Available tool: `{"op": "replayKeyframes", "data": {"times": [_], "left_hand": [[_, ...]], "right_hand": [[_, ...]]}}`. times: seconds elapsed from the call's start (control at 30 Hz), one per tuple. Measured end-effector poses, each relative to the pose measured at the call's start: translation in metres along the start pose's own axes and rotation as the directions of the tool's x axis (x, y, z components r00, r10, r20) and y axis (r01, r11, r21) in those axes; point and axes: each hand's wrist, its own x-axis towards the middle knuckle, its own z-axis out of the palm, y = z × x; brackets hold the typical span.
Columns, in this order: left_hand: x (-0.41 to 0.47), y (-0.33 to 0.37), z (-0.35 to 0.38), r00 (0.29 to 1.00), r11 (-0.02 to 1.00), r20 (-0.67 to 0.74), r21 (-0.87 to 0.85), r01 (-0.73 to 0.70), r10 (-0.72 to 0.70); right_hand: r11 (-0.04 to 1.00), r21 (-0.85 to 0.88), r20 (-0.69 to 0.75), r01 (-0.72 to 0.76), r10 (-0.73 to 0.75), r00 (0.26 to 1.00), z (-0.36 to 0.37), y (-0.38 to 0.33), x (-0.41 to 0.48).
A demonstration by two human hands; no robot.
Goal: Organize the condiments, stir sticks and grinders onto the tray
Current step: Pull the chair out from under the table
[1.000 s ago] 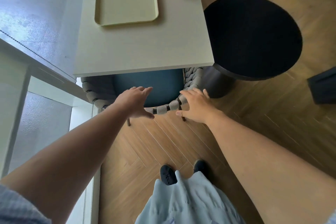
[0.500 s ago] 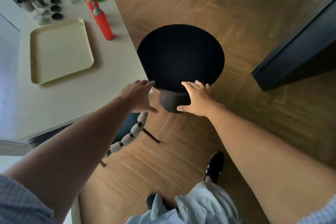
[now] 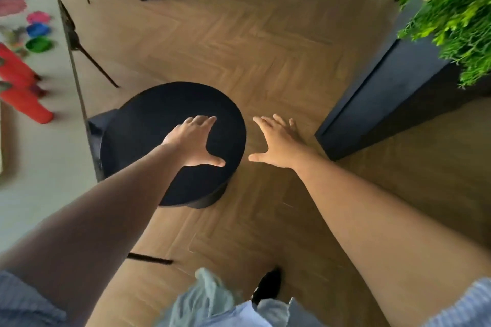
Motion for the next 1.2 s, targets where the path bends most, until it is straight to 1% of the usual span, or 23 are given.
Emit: {"op": "replayKeyframes", "data": {"times": [0.1, 0.2, 0.33, 0.47, 0.63, 0.7, 0.8, 0.9, 1.0, 1.13, 1.2], "left_hand": [[0.055, 0.024, -0.015, 1.000, 1.000, -0.001, -0.016, 0.002, -0.002], [0.110, 0.031, -0.027, 1.000, 1.000, -0.003, -0.025, 0.007, -0.007], [0.203, 0.020, -0.049, 1.000, 0.999, -0.008, -0.035, 0.011, -0.012], [0.293, 0.003, -0.080, 0.999, 1.000, -0.027, -0.018, 0.024, -0.025], [0.384, -0.015, -0.121, 0.999, 0.998, -0.023, -0.030, 0.047, -0.048], [0.415, -0.025, -0.133, 0.998, 0.999, -0.033, -0.029, 0.045, -0.046], [0.463, -0.042, -0.145, 0.996, 0.997, -0.044, -0.027, 0.079, -0.080], [0.519, -0.063, -0.160, 0.988, 0.989, -0.054, -0.031, 0.146, -0.148], [0.570, -0.083, -0.177, 0.975, 0.976, -0.052, -0.048, 0.215, -0.217], [0.628, -0.109, -0.203, 0.938, 0.937, -0.048, -0.089, 0.338, -0.343], [0.649, -0.122, -0.219, 0.924, 0.923, -0.067, -0.110, 0.369, -0.377]], "right_hand": [[0.999, -0.029, 0.019, -0.028, 0.028, 0.999, -0.017, 0.052, 0.037], [0.999, -0.030, 0.025, -0.027, 0.028, 0.999, -0.028, 0.090, 0.083], [0.999, -0.031, 0.028, -0.015, 0.015, 0.999, -0.046, 0.134, 0.170], [0.999, -0.006, -0.017, -0.039, 0.039, 0.999, -0.074, 0.167, 0.254], [0.999, 0.049, 0.011, -0.015, 0.015, 1.000, -0.110, 0.200, 0.347], [0.999, 0.032, 0.012, 0.011, -0.011, 1.000, -0.121, 0.212, 0.381], [0.998, 0.039, 0.024, 0.047, -0.048, 0.999, -0.134, 0.227, 0.439], [0.994, 0.046, 0.045, 0.100, -0.102, 0.994, -0.149, 0.244, 0.512], [0.982, 0.038, 0.044, 0.182, -0.184, 0.982, -0.166, 0.255, 0.588], [0.950, 0.004, 0.076, 0.311, -0.310, 0.948, -0.201, 0.259, 0.685], [0.936, 0.003, 0.096, 0.352, -0.350, 0.932, -0.220, 0.255, 0.727]]}}
